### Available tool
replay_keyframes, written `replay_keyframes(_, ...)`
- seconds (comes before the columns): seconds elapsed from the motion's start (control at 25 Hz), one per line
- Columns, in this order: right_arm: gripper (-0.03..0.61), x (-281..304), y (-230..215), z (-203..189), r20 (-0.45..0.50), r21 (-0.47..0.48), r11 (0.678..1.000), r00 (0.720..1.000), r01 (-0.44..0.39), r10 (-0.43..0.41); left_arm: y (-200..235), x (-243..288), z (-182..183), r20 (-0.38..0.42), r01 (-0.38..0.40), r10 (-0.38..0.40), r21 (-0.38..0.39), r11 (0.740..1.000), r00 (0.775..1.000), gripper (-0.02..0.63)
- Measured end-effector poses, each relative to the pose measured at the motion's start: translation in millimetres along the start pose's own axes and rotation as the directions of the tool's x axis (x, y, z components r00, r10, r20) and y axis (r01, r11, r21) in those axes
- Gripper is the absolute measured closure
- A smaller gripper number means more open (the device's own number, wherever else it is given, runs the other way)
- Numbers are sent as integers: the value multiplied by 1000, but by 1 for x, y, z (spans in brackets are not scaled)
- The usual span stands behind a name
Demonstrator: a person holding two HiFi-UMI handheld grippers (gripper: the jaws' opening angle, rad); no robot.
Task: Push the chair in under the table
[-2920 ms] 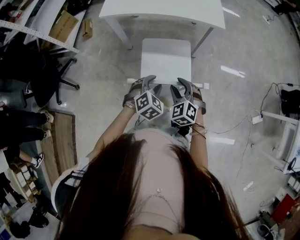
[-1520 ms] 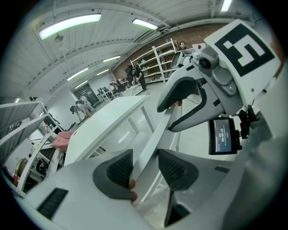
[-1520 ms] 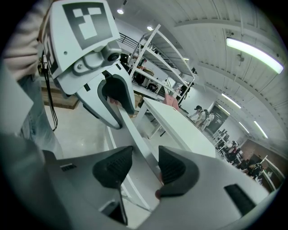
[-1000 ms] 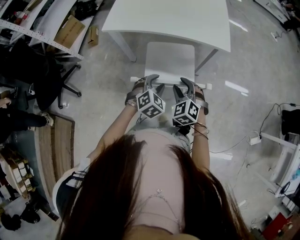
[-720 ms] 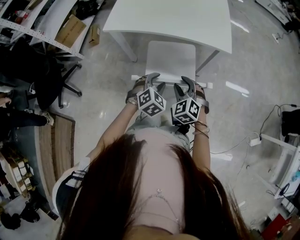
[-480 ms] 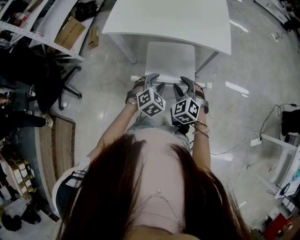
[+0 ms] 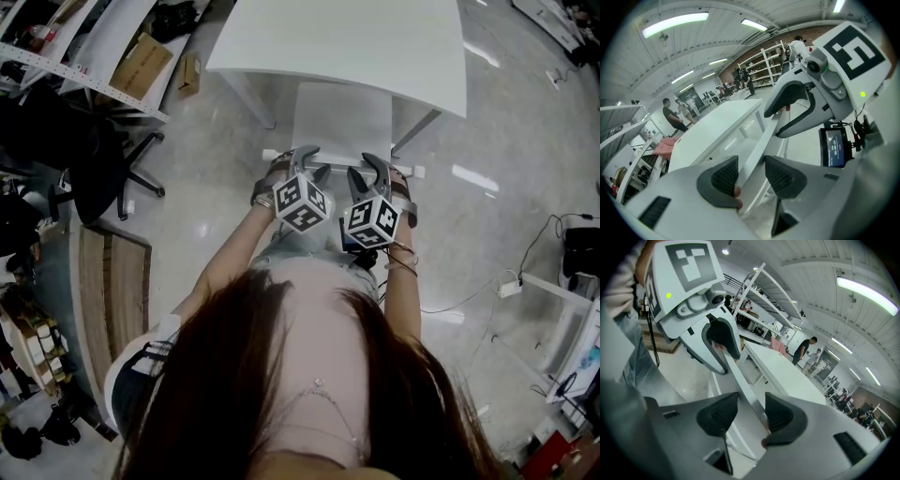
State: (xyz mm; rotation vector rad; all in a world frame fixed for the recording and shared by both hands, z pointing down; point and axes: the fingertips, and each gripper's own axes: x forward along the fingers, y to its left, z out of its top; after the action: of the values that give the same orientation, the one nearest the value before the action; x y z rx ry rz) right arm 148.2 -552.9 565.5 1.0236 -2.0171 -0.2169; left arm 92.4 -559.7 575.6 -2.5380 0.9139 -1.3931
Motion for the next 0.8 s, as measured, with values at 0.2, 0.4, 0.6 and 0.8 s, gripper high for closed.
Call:
replay_keyframes(0.2,394,7,-7,3,7,-8,1000,1000,7,-7,9,5,2,6,-8,8,2,1000,1000,431)
replay_keyframes(0.4,394,12,-13,5,8,-10,1000,1000,7,-7,16,9,4,10,-10,10,4,1000,1000,431)
replay_keyframes(0.6,394,24,-21,8,11,-12,1000,1000,6,-6,28,17,5,10,-10,10,1,1000,1000,431)
replay_keyframes(0.8,394,31,-27,12,17,-19,1000,1000,10,-9,36,21,6,16,-15,15,-5,1000,1000,430)
